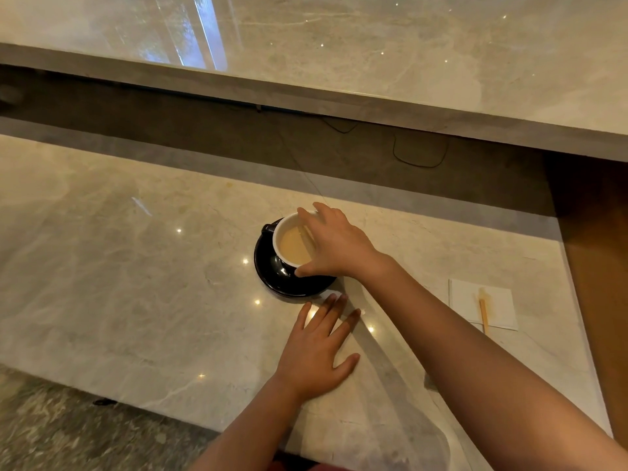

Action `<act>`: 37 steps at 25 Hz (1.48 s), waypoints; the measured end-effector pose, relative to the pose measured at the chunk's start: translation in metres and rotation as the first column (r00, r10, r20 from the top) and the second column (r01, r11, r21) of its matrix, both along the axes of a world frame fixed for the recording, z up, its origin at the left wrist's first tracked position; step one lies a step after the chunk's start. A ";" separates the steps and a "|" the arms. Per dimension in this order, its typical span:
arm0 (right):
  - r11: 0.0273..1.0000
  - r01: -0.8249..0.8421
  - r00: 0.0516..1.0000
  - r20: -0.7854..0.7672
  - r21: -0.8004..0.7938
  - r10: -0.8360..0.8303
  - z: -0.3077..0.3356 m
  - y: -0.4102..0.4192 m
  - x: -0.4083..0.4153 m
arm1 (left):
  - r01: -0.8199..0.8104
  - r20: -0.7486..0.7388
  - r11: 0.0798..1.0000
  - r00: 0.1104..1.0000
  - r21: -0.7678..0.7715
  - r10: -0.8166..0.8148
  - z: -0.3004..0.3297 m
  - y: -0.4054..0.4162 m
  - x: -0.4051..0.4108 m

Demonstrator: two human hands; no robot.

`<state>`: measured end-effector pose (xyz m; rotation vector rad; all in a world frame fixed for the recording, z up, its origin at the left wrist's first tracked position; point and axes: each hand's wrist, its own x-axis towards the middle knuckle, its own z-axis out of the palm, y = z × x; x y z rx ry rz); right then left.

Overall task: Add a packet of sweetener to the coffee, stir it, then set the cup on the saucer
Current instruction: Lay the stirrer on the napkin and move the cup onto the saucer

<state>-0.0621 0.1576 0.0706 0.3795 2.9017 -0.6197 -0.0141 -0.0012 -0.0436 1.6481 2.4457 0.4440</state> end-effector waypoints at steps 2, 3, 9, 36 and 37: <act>0.998 -0.018 1.000 0.001 -0.060 0.018 0.001 0.005 0.003 | 0.003 -0.011 1.000 1.000 -0.008 -0.003 0.000 0.000 0.000; 0.997 -0.021 1.000 -0.007 -0.073 0.021 0.000 0.006 0.005 | 0.005 -0.014 1.000 1.000 -0.011 -0.005 0.000 0.000 0.000; 0.998 -0.019 0.998 -0.068 -0.063 0.015 0.000 0.004 0.006 | -0.004 -0.001 1.000 1.000 -0.019 0.004 0.000 0.000 0.000; 0.999 -0.040 0.994 -0.099 0.022 0.042 -0.014 -0.009 0.008 | 0.006 0.007 1.000 1.000 -0.027 -0.006 -0.004 -0.001 -0.001; 0.999 -0.037 0.994 -0.100 0.019 0.038 -0.014 -0.008 0.008 | 0.004 0.004 1.000 1.000 -0.026 -0.004 -0.005 0.000 -0.001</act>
